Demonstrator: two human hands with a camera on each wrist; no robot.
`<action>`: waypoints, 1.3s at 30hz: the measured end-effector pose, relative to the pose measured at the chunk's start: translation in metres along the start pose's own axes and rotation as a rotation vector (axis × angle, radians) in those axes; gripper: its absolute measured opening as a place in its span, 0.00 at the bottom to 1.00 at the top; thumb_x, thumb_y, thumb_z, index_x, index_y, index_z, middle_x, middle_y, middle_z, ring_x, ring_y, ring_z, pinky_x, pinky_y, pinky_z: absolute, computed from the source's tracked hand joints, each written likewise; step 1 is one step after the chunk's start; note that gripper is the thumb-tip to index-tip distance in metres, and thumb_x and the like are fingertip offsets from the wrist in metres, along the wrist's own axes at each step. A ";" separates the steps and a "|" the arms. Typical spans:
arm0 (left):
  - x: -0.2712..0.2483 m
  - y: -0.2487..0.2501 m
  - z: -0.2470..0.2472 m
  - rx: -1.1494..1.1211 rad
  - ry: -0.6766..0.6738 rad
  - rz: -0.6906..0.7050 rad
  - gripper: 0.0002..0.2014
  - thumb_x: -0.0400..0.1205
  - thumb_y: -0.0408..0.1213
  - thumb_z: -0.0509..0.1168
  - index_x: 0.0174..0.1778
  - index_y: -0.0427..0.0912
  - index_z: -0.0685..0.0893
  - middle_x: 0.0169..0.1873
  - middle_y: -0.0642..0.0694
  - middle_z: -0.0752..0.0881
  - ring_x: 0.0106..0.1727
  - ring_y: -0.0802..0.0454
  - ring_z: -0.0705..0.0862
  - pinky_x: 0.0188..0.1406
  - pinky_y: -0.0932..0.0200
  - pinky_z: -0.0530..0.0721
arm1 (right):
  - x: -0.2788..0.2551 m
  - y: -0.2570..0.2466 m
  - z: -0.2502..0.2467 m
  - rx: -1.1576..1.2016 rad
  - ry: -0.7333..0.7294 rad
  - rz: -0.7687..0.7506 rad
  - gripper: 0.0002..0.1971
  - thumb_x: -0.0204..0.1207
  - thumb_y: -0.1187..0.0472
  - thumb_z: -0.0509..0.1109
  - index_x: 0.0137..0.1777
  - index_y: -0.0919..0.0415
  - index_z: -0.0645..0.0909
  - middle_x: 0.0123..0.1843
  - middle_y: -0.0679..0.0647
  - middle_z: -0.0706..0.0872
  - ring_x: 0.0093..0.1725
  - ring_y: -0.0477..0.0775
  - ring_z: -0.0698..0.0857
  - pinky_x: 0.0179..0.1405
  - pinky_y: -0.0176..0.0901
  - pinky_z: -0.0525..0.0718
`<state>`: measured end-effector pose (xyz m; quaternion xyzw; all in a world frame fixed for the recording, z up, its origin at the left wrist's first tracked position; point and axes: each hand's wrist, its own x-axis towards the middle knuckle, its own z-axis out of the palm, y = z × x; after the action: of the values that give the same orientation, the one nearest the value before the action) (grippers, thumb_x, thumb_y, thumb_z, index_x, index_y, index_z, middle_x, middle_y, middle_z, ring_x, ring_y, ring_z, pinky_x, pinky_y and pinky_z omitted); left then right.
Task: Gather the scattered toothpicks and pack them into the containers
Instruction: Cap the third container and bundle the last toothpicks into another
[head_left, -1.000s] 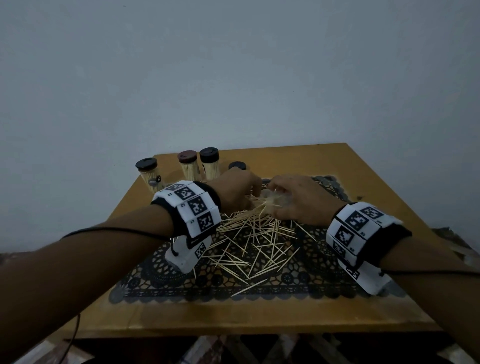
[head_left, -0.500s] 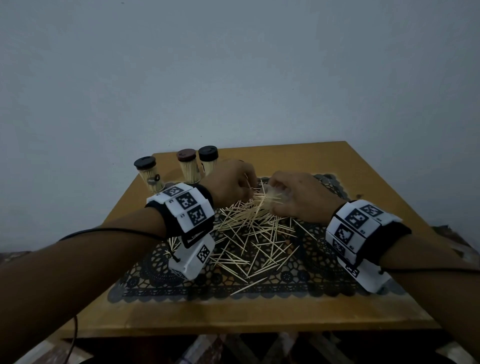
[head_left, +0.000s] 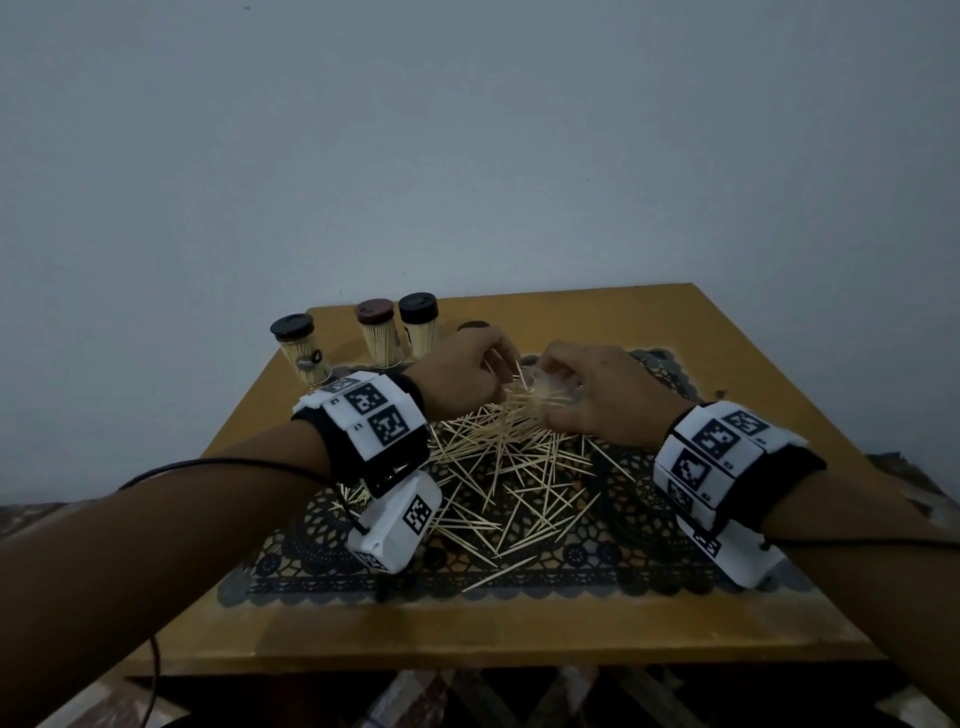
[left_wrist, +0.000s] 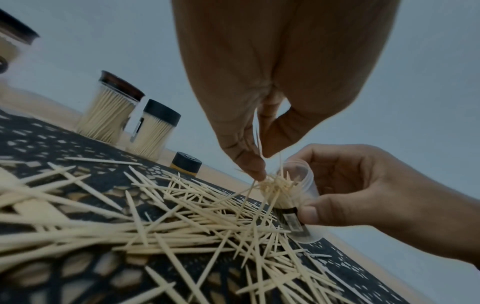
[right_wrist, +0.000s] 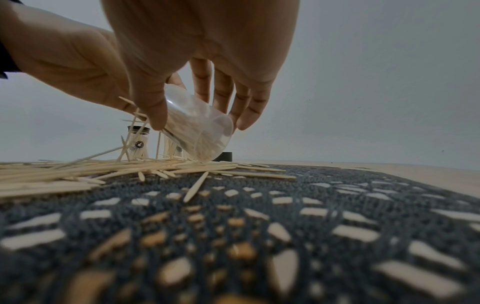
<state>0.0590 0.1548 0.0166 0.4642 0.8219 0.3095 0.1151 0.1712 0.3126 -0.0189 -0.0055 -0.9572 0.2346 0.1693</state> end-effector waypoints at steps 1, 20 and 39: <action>-0.001 -0.001 0.000 -0.047 0.032 -0.020 0.14 0.75 0.18 0.67 0.52 0.36 0.80 0.44 0.41 0.85 0.43 0.48 0.86 0.42 0.57 0.88 | 0.000 0.000 0.000 -0.001 0.008 0.002 0.20 0.67 0.54 0.82 0.55 0.58 0.80 0.49 0.52 0.86 0.45 0.54 0.85 0.45 0.52 0.85; -0.011 0.000 0.006 0.157 0.051 0.143 0.23 0.79 0.24 0.61 0.71 0.38 0.79 0.63 0.43 0.84 0.65 0.50 0.81 0.67 0.58 0.77 | 0.000 0.000 0.000 0.042 0.032 0.027 0.21 0.67 0.49 0.82 0.51 0.57 0.77 0.42 0.49 0.85 0.39 0.52 0.85 0.40 0.56 0.86; -0.016 -0.005 0.009 0.115 0.221 0.163 0.10 0.77 0.27 0.72 0.54 0.38 0.86 0.48 0.47 0.87 0.49 0.53 0.85 0.50 0.63 0.84 | -0.002 -0.005 -0.003 0.006 0.006 0.015 0.22 0.66 0.49 0.82 0.53 0.59 0.79 0.47 0.51 0.86 0.45 0.52 0.85 0.44 0.50 0.86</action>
<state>0.0690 0.1429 0.0050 0.4983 0.8055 0.3194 -0.0287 0.1744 0.3090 -0.0146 -0.0128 -0.9559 0.2387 0.1705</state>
